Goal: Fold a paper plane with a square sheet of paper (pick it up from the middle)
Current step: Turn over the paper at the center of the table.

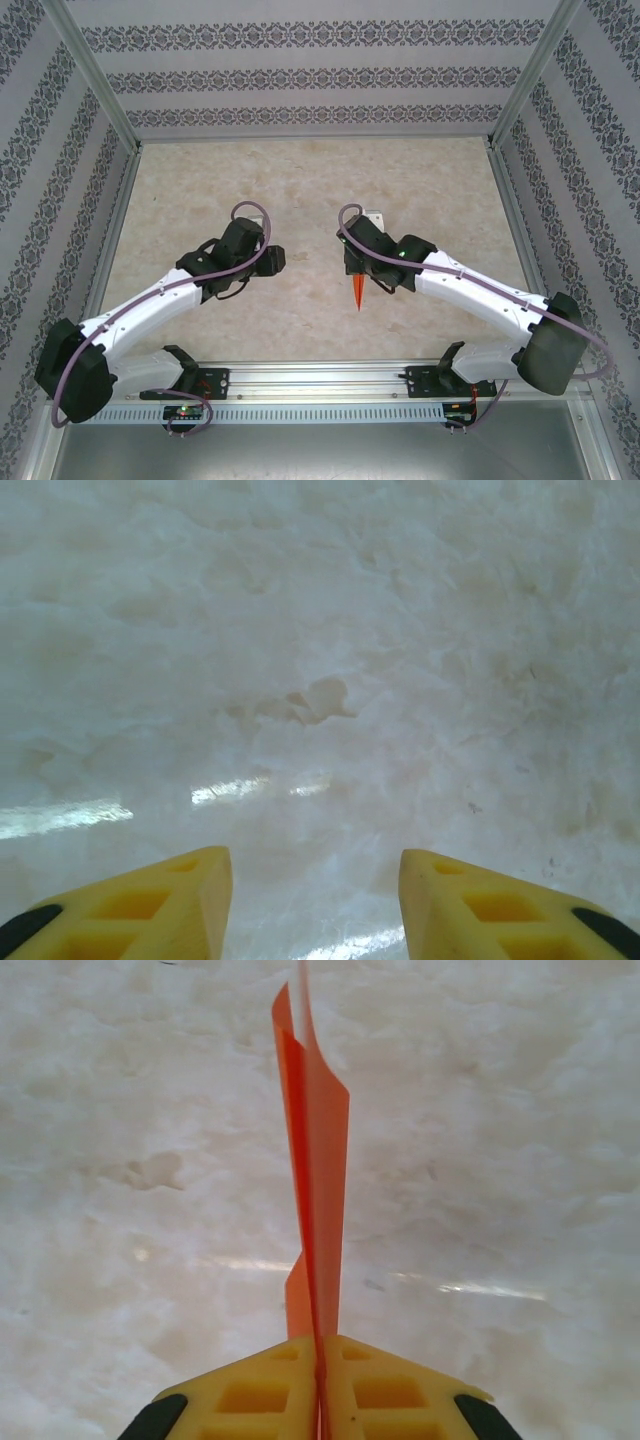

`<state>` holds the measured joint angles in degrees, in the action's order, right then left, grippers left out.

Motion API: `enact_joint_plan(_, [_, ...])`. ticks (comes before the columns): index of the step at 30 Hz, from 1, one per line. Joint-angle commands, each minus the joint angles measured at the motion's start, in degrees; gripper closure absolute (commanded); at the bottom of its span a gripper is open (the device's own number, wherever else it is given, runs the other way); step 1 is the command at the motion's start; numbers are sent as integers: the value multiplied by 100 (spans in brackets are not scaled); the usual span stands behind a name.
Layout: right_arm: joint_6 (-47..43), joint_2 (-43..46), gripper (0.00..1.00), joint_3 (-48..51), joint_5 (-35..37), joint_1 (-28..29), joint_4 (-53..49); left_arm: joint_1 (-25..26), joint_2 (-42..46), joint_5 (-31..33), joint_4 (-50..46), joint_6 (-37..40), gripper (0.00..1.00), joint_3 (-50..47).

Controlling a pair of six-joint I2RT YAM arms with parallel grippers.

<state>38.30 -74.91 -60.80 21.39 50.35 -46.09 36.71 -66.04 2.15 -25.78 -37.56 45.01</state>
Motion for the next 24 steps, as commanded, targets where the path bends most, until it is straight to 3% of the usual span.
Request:
enact_joint_plan(1, [-34,-192,90,-453,1040,216,-1146,-104,301,465,40,-229,50,-114])
enact_joint_plan(4, [158,-439,90,-743,1444,344,-1664,-155,472,535,64,-248,43,-215])
enact_joint_plan(8, [339,-752,90,-1066,1949,553,-2105,-181,490,612,122,-304,27,-310])
enact_joint_plan(15, [448,-1361,89,-1435,1999,669,-2442,-196,616,797,485,-422,2,-610])
enact_joint_plan(24, [715,-2684,86,-1848,1333,754,-2133,-228,923,1543,-433,-755,0,-547])
